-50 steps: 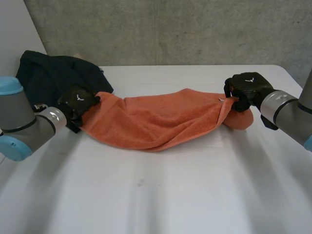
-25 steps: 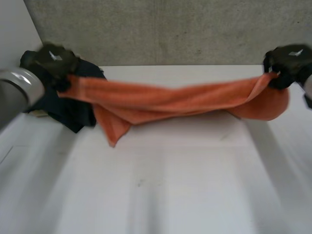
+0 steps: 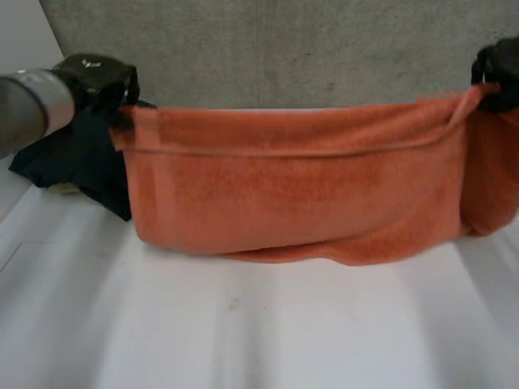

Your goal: Fold the laundry.

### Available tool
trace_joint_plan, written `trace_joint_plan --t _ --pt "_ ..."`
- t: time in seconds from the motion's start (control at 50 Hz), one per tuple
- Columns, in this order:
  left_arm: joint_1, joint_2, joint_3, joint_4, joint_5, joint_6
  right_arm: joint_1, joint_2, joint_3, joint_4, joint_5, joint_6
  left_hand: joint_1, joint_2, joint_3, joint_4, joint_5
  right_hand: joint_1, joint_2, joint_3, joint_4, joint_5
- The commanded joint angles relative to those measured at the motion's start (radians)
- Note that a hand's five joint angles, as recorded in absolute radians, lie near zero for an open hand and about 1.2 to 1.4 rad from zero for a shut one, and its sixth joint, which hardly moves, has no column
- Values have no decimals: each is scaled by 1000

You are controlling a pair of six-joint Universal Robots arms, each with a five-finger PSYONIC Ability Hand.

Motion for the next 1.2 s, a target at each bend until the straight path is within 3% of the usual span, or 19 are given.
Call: trace_joint_plan --t 0.02,0.12,0.2,0.38,0.5,0.62,0.94,1.2 --pt "-46 -154 417 234 -42 -90 58 82 -119 -481 135 233 253 200 212 203 246 286 229 209 198 246" --pt "-53 -110 410 489 -132 -198 63 50 -79 -815 243 431 253 200 212 203 246 286 229 209 198 246" --pt "-56 -90 348 511 -159 -210 58 53 -46 -835 248 459 253 200 212 203 246 286 229 209 198 246" --pt "-53 -96 60 454 -116 -190 60 118 -7 -411 73 326 253 200 212 203 246 286 229 209 198 246" --pt "-44 -143 -178 453 -110 -172 55 244 101 -191 -36 111 253 200 212 203 246 286 229 209 198 246" --pt "-46 -191 -296 433 -116 -129 38 344 141 -32 -24 -130 253 200 212 203 246 113 56 36 25 73" --pt "-30 -97 -419 430 -82 -57 32 252 23 270 -21 -292 253 200 212 203 246 -639 -696 -716 -727 -679" --pt "-24 -57 -428 441 -76 -21 72 396 -256 528 -19 -546 253 200 212 203 246 -537 -594 -614 -624 -577"
